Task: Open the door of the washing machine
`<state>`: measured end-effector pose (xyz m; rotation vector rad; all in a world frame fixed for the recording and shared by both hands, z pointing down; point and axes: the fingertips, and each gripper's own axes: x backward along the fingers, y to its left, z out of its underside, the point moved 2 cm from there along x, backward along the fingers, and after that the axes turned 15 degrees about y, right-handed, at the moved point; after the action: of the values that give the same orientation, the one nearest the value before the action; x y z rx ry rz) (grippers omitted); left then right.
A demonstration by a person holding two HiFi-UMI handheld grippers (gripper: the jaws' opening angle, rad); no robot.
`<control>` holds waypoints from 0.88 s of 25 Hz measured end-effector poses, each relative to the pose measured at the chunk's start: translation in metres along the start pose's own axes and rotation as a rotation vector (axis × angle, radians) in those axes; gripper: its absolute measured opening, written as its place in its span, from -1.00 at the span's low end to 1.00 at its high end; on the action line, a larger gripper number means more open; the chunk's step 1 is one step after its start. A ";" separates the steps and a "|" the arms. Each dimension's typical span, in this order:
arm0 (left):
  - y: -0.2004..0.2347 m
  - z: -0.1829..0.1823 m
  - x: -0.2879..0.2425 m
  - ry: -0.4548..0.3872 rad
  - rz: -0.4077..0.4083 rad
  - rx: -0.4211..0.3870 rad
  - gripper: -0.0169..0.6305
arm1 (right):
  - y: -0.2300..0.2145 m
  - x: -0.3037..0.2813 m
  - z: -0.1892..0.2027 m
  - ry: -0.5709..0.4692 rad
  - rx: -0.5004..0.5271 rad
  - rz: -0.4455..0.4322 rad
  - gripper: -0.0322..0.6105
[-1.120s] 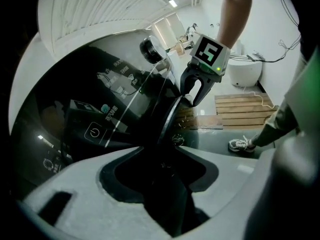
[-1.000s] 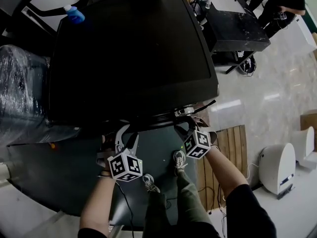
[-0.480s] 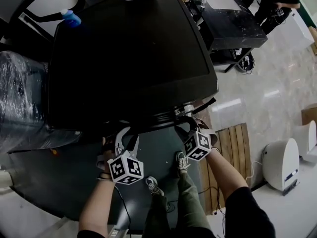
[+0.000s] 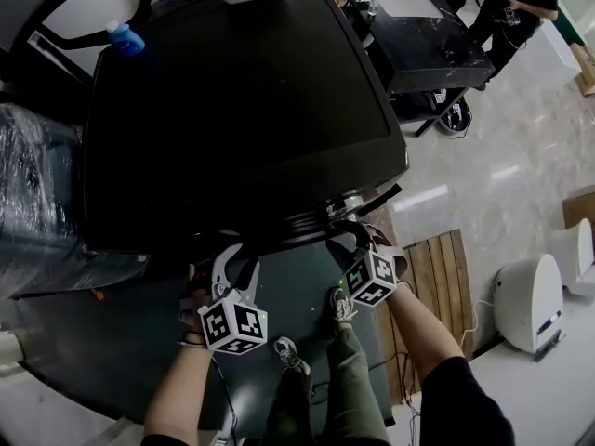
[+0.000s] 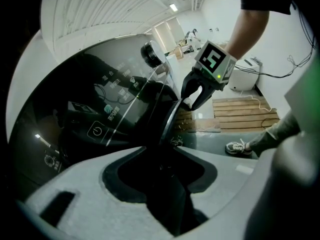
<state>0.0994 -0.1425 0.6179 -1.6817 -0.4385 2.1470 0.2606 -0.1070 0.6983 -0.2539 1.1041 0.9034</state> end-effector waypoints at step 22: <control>-0.073 0.038 0.043 -0.035 0.061 -0.136 -0.31 | 0.144 0.052 0.045 -0.035 -0.154 -0.012 -0.49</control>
<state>0.0604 -0.0583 0.6242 -1.7536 -0.5613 2.2384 0.1920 0.0369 0.7096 -0.3702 1.0011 0.9803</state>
